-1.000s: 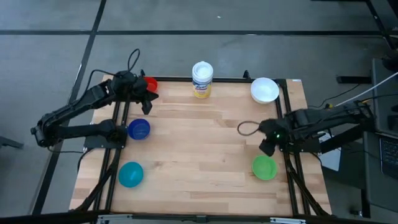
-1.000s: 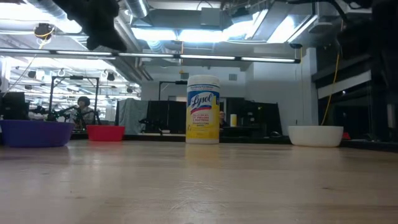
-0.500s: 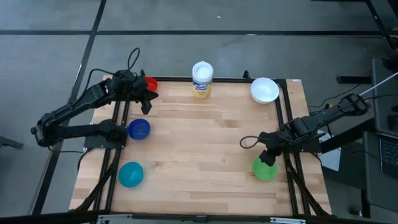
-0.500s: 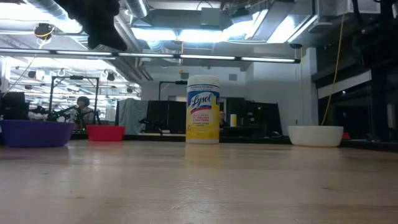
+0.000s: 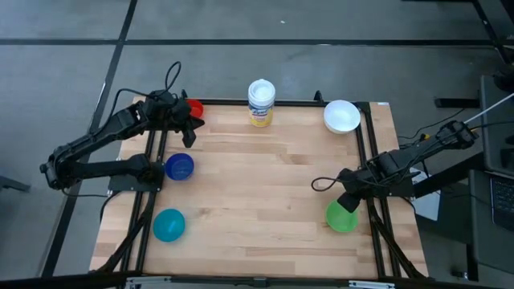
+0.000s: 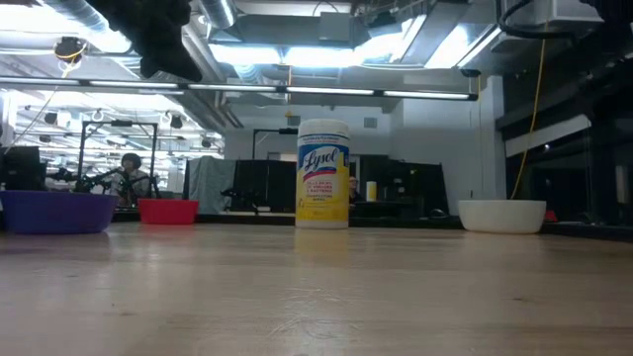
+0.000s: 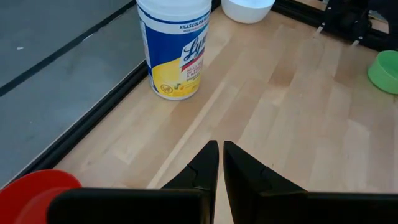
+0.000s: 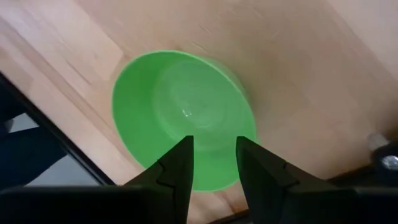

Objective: Nest bowls inside each other
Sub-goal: Stack the green bowl on top of the white bowl

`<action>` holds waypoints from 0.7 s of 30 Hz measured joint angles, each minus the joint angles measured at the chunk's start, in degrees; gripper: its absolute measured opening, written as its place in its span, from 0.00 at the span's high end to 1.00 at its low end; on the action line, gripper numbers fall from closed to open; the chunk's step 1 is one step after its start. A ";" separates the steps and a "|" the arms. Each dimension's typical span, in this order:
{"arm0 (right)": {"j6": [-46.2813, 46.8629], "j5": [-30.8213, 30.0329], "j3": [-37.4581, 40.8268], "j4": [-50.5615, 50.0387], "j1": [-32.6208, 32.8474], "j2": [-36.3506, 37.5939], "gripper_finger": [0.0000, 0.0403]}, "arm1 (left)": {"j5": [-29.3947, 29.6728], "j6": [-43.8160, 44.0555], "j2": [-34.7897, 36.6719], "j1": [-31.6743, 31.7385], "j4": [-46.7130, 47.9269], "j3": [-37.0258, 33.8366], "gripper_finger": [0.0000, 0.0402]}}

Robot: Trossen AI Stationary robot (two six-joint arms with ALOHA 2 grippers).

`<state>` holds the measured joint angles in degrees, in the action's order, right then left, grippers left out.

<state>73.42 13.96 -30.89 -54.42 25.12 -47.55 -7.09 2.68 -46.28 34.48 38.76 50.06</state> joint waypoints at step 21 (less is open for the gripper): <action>8.53 -5.89 7.09 8.34 -0.01 -0.02 0.70 | -0.55 -0.97 0.00 0.00 0.02 0.00 0.95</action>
<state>81.95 8.08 -23.81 -46.08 25.12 -47.57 -7.64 1.72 -46.28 34.48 38.79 50.06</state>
